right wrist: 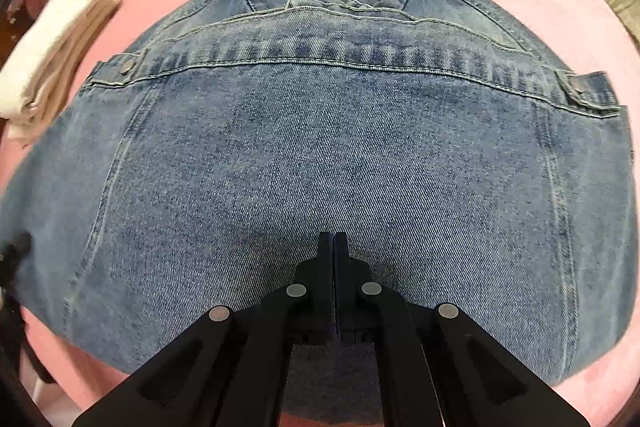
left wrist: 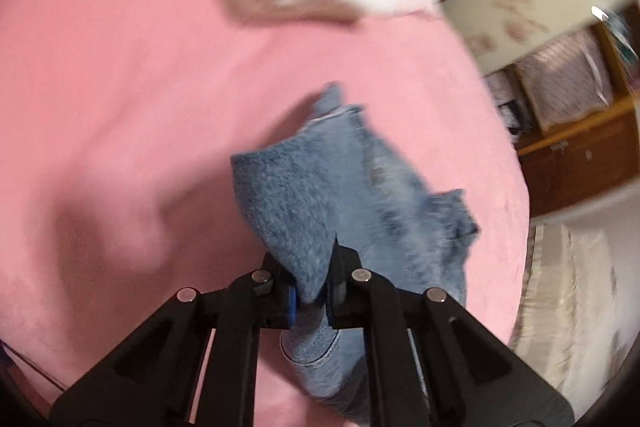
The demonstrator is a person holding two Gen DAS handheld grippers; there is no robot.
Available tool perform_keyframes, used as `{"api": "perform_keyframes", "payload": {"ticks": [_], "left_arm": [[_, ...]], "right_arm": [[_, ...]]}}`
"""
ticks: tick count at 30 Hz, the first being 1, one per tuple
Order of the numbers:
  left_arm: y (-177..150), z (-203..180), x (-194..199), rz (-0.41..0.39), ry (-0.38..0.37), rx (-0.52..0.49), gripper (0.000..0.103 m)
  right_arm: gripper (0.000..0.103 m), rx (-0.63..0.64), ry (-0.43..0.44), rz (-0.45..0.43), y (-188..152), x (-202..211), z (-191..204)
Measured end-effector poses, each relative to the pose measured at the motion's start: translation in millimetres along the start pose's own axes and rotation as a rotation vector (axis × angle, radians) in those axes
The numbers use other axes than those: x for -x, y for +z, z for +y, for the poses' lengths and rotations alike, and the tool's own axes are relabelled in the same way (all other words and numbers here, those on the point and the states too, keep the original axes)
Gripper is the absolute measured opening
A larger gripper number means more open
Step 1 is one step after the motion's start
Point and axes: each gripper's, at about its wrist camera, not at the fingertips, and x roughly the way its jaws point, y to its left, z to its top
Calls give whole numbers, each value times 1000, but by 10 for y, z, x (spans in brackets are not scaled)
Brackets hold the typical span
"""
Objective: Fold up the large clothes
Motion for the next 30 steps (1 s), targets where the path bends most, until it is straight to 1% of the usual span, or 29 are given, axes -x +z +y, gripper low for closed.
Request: {"api": "perform_keyframes", "payload": {"ticks": [3,5,7,8,9,10,11,13,14,16,17,18,19,22,24,25,27,30], "left_arm": [[-206,-539,282,-86,-33,-178,6],[-437,-942,465,-133,-61,-315,6],[-669,-1208,609,-167,-96,-417,6],[-874,-1417,693,-192,-114,-499,6],[-1020,-1561,732,-203,-125,-555,6],[-1237,-1745,780,-213,-144,-638,6],[-1370,-1842,807,-212,-161,-684,6],[-1787,-2133,851,-187,-220,-808,6],[-1918,-2239,840,-173,-240,-839,6],[-2317,-2454,801,-117,-295,-931,6],[-2438,-2504,775,-107,-304,-957,6],[-2638,-2573,699,-72,-319,-1001,6],[-2808,-2633,618,-43,-317,-1045,6],[-3181,-2754,425,26,-299,-1130,6],[-3355,-2793,366,52,-283,-1161,6],[-3430,-2815,353,50,-275,-1186,6],[-3535,-2850,336,56,-264,-1228,6],[-3596,-2977,258,78,-260,-1282,7]], "right_arm": [[0,22,86,-18,-60,51,-158],[0,-1,161,-23,-88,74,-313],[0,-36,247,-14,-104,82,-517],[0,-43,287,-8,-118,85,-621],[0,-48,319,-5,-128,87,-698],[0,-56,356,-2,-140,85,-791],[0,-73,408,4,-161,74,-913],[0,-97,483,14,-202,53,-1093],[0,-106,521,19,-221,47,-1187],[0,-117,584,23,-269,48,-1363],[0,-123,621,23,-303,52,-1467],[0,-132,653,22,-330,52,-1551],[0,-145,694,23,-369,44,-1652],[0,-202,809,42,-482,-8,-1948],[0,-229,865,63,-543,-19,-2106],[0,-236,886,71,-573,-8,-2182],[0,-241,906,91,-618,35,-2312],[0,-245,897,143,-708,119,-2527]]}}
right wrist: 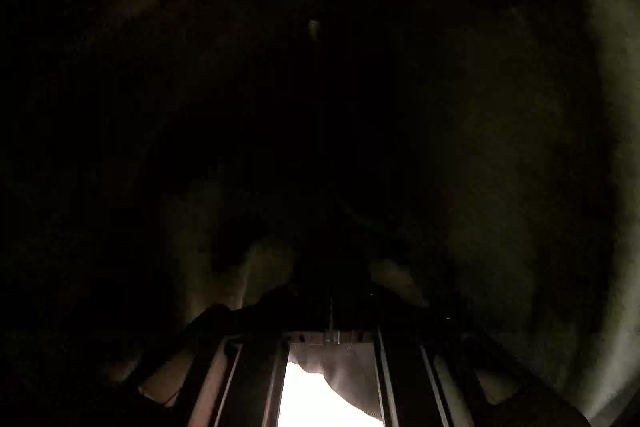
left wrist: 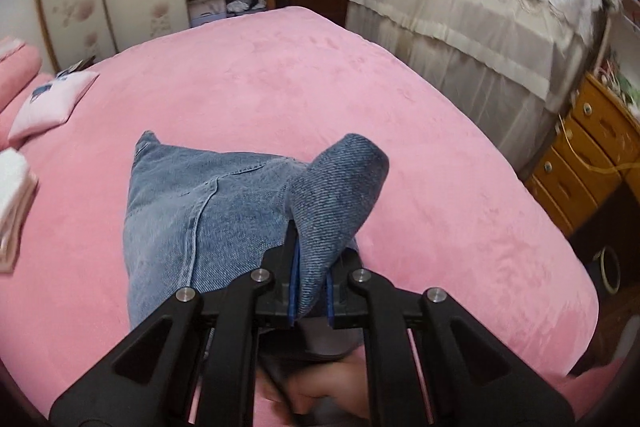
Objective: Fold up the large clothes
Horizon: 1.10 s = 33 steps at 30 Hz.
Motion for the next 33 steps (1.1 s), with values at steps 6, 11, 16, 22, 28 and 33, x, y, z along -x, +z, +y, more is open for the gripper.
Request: {"api": "perform_keyframes", "payload": {"ticks": [6,11,16,22,28,33], "left_arm": [[103,141,-32,53,11,-32,9],[-54,181,-450,329,-57,-31,34],[-379,167,-576,453,-112,-27,52],[-507,171,-378,455,-132,-25,52],[-532,590,-195,450,-61,170,53],[-612,1099,-102,433,17,344,53]], "right_arm": [[0,-56,-46,-21,-374,759,-242],[5,-132,-216,-217,-828,1905,-448],[12,-163,-378,-351,-1183,2949,-583],[40,-120,-335,-348,-1091,3177,-161],[44,-25,-333,-201,-990,2397,509],[48,2,-511,-73,-907,1687,703]]}}
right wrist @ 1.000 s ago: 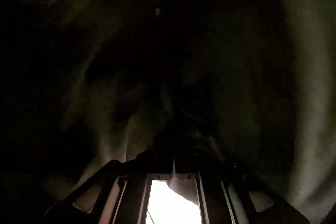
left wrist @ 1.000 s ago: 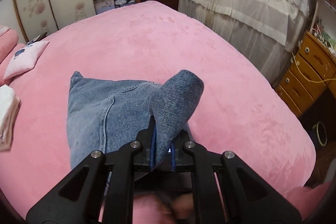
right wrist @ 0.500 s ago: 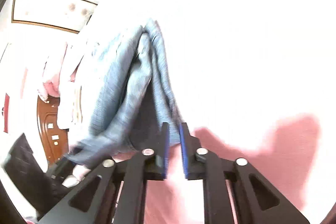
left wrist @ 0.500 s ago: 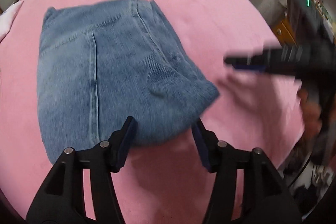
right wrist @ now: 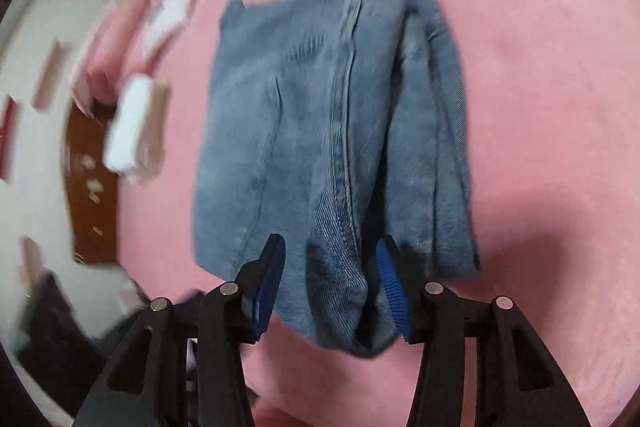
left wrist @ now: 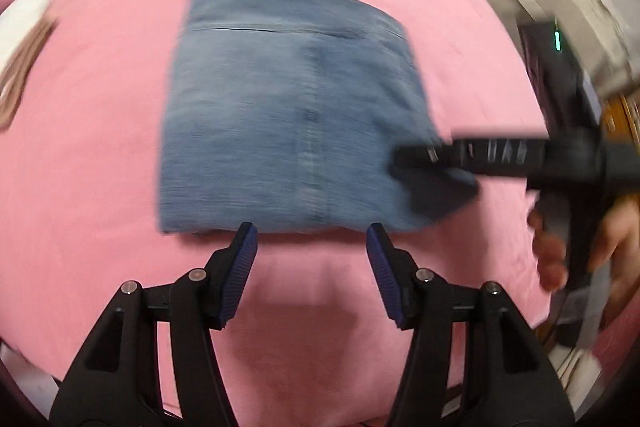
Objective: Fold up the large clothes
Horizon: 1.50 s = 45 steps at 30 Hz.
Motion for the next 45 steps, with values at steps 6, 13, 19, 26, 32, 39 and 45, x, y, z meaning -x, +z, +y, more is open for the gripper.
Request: {"api": "perform_keyframes", "payload": {"ticks": [6,13,19,26,32,39,45], "left_arm": [[105,511,72,-37,116,95,53],[213,717,77,-50,171,119,53],[249,747,-191,12,181,101,53],[369,740,-102,-16,154,80,53],[377,809,-87,-15,127,44,53],[439,830,-164,-12,124,88,53],[499,742,-259,10,141,56,53]], "right_arm": [[13,-4,-12,-63,-55,86,-69],[12,7,-84,-221,-202,681,-8],[12,47,-266,-212,-283,42,24],[13,-17,-261,-209,-277,-75,-54],[14,28,-222,-312,-345,419,207],[21,-37,-60,-190,7,432,-144],[79,-39,-44,-301,261,558,-96]]}}
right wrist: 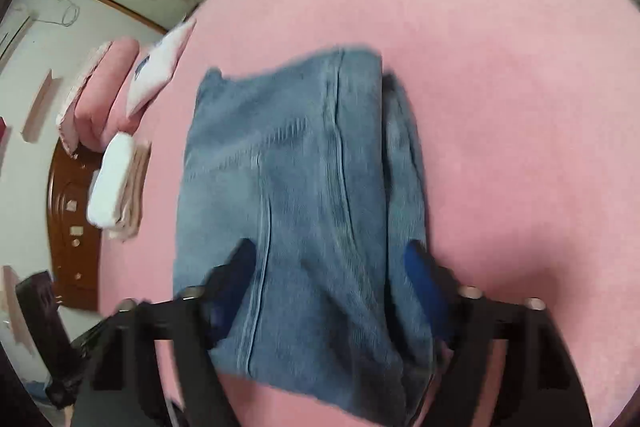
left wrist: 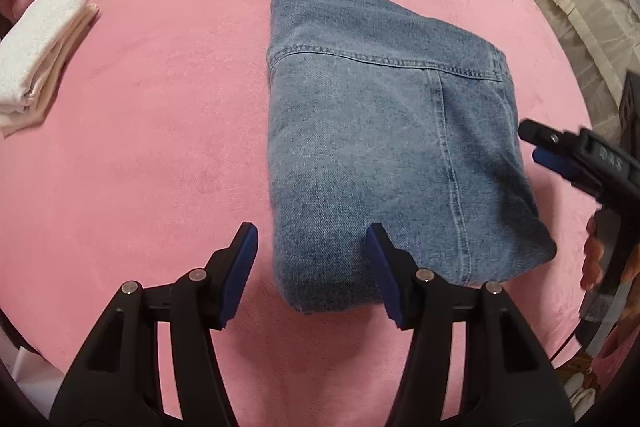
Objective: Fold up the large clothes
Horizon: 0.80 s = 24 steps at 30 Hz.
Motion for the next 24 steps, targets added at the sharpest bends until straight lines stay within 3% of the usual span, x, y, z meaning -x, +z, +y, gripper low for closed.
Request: {"api": "perform_keyframes", "payload": {"ticks": [1,3,5,7,12,15,18,20,24], "left_arm": [[18,-11,-17,2,1,0,53],[55,-22,-39,2,5,5,53],[90,-32,-44,1,9,9,53],[119,-35,-45,0,9,10,53],[173,-65,-32,-12,-7,-18,53],[187,-81,-83,0,-23,-30,53],[196,-75,-129,15,-38,-20,53],[203,-53,-147,27,-39,-18,53],[226,-35,-84,21,-45,-27,53]], "right_arm": [[78,1,-16,12,61,-68,9],[65,-5,-19,56,144,-209,14],[23,6,-63,81,222,-317,9],[9,52,-84,69,245,-424,29],[6,62,-148,-63,416,-178,34],[5,20,-192,-41,555,-232,-18],[5,87,-283,-34,522,-426,-23],[8,44,-272,-48,483,-423,-93],[10,-42,-170,-87,465,-147,-64]]}}
